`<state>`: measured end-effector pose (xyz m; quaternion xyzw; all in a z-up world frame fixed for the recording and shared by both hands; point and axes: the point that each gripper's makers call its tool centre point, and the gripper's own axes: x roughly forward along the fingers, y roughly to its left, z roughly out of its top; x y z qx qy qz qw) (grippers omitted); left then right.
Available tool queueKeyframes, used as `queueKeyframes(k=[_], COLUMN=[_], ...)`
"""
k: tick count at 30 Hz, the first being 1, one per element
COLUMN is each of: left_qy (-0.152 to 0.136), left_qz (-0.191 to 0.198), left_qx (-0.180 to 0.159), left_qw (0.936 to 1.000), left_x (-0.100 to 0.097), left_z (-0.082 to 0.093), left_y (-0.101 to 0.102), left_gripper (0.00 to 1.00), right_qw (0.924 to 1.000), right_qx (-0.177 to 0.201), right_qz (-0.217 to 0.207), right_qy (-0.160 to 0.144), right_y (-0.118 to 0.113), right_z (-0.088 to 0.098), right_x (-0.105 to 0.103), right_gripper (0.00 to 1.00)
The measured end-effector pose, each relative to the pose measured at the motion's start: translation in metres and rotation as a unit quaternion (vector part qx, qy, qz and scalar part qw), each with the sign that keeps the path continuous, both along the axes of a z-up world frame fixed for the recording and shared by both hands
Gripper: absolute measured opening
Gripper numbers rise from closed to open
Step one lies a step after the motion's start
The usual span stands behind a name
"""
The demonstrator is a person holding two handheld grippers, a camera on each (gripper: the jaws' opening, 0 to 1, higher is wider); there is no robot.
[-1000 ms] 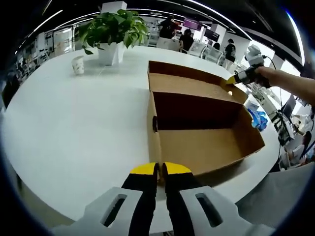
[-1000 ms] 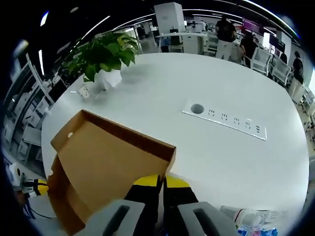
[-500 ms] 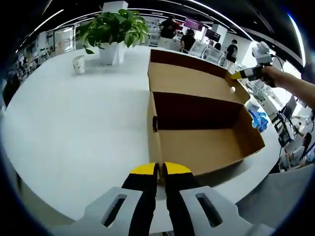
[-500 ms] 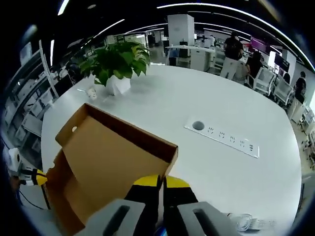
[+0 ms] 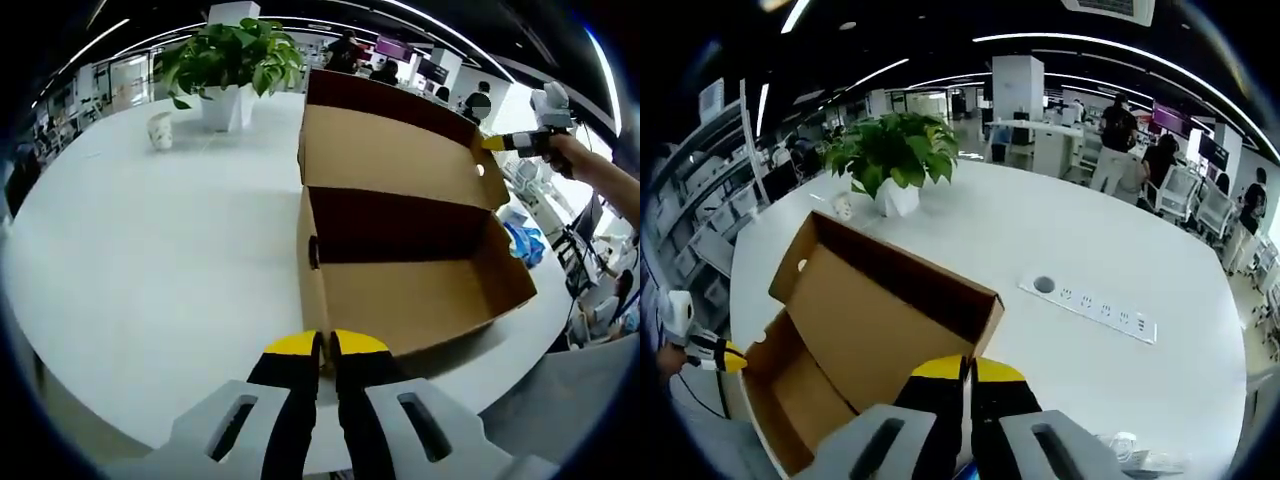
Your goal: Operate the shoe box by opening the lid, removing the specified soft item, and placing it in the target area until the item is outside and the box remains undamaged.
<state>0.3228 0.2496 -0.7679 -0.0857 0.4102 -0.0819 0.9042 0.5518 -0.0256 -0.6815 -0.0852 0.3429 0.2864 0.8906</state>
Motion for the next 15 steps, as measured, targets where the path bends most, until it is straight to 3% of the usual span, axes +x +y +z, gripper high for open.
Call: queueKeyframes(k=[9, 13, 15], left_qy=[-0.002, -0.002, -0.002], left_qz=[-0.002, -0.004, -0.005], left_qx=[-0.001, -0.001, 0.000], left_qw=[1.0000, 1.0000, 1.0000], left_x=[0.000, 0.000, 0.000], left_z=[0.000, 0.000, 0.000], left_y=[0.001, 0.001, 0.001], left_gripper=[0.02, 0.02, 0.02], right_qw=[0.9996, 0.9992, 0.9989], right_qx=[0.008, 0.011, 0.010], right_qz=[0.005, 0.005, 0.008], right_qy=[-0.026, -0.037, -0.045], right_y=[-0.001, -0.001, -0.001], right_z=[0.013, 0.020, 0.021], right_x=[-0.014, -0.031, -0.028], right_gripper=[0.00, 0.00, 0.00])
